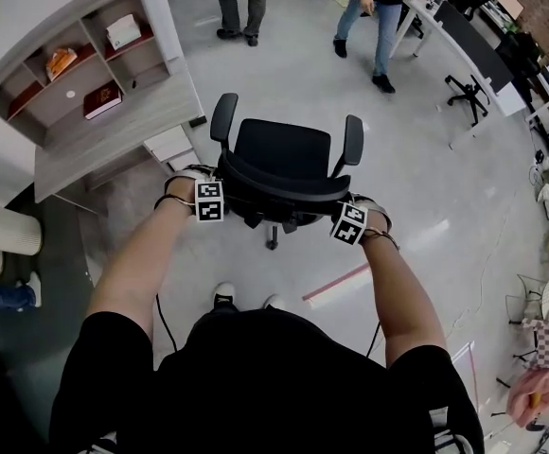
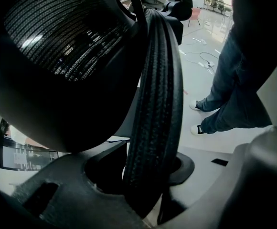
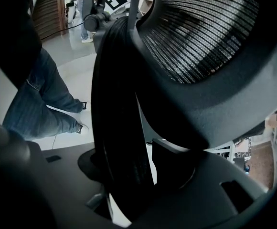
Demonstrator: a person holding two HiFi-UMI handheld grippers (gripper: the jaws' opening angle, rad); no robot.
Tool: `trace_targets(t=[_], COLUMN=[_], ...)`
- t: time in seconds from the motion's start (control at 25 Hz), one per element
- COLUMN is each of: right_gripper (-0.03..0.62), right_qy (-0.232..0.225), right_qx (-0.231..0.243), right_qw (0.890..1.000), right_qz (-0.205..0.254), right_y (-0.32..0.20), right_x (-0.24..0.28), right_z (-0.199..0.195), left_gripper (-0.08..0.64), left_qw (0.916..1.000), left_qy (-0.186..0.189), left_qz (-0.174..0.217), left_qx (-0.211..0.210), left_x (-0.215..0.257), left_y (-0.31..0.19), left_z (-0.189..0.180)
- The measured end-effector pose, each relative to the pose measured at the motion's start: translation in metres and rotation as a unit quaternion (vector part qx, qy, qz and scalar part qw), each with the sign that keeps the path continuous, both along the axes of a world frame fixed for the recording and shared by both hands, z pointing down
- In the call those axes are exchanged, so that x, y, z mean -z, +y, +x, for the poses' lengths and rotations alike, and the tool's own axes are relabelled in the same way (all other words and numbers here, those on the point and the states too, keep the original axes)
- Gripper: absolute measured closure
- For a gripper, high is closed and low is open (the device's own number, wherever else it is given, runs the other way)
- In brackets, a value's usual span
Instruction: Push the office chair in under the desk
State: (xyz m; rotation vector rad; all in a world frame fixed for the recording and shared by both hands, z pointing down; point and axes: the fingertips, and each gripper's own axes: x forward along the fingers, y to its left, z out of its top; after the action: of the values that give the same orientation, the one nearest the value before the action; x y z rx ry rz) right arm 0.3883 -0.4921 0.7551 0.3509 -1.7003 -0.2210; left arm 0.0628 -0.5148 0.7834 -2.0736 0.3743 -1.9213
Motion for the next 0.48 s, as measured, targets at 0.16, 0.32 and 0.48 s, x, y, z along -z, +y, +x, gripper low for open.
trace_targets(t=[0.16,0.32,0.48], right_gripper=[0.377,0.383,0.387], right_qy=[0.001,-0.001,0.0], right_qx=[0.009,0.015,0.017], right_qw=[1.0,1.0,1.0], right_qz=[-0.002,0.001,0.009], right_y=[0.017,0.031,0.038], right_x=[0.001,0.002,0.002], right_z=[0.002,-0.002,-0.003], left_gripper=[0.388,0.39,0.391], left_qw=[1.0,0.9999,0.9997], left_qy=[0.001,0.004,0.006], left_qz=[-0.001,0.008,0.016], left_qx=[0.007,0.01,0.015], left_x=[0.002,0.003,0.002], left_y=[0.022,0.037,0.045], left_z=[0.002,-0.002,-0.004])
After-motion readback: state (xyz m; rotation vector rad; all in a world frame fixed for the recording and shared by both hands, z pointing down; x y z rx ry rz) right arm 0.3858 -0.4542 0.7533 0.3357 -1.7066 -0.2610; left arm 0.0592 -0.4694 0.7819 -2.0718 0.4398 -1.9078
